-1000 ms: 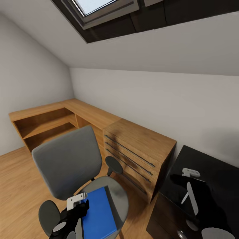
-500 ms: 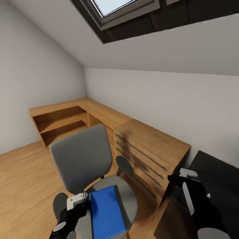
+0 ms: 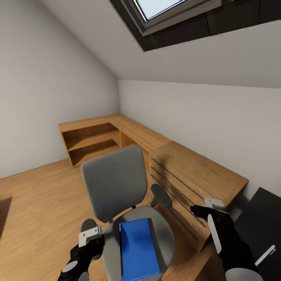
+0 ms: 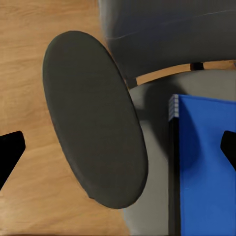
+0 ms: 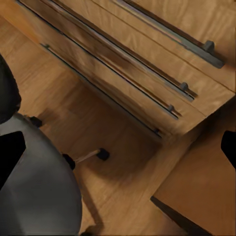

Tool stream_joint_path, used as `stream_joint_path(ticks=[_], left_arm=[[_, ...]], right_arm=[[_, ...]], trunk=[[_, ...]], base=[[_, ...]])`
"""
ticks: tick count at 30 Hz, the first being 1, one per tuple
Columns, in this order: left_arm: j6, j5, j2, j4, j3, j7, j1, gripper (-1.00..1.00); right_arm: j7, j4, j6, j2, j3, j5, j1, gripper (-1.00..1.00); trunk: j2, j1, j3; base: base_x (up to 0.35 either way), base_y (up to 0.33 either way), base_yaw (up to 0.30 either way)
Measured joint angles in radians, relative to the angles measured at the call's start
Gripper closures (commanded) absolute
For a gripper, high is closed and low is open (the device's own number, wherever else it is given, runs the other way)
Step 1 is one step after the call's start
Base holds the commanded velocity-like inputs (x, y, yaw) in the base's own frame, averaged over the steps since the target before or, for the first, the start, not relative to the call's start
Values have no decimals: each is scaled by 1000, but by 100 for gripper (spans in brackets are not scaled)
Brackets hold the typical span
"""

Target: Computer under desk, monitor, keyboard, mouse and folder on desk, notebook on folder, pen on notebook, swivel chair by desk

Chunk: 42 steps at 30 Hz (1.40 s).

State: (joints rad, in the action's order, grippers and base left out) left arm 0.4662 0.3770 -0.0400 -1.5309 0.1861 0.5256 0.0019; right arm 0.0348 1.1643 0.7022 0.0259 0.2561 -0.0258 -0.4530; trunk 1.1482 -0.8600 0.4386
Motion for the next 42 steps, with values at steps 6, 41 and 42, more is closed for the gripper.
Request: stream_joint_path(ticks=[6,41,42], left_arm=[[0,0,0,0,0,0,0,-100],[0,0,0,0,0,1,0,-100],[0,0,0,0,0,1,0,-100]], right_arm=[[0,0,-5,6,-3,-1,1,-100],[-1,0,-6,7,-4,-1,1,-100],[-1,0,-6,7,-4,-1,1,-100]], trunk=[[0,0,0],[0,0,0],[0,0,0]], base=[[0,0,278],[0,0,278],[0,0,279]])
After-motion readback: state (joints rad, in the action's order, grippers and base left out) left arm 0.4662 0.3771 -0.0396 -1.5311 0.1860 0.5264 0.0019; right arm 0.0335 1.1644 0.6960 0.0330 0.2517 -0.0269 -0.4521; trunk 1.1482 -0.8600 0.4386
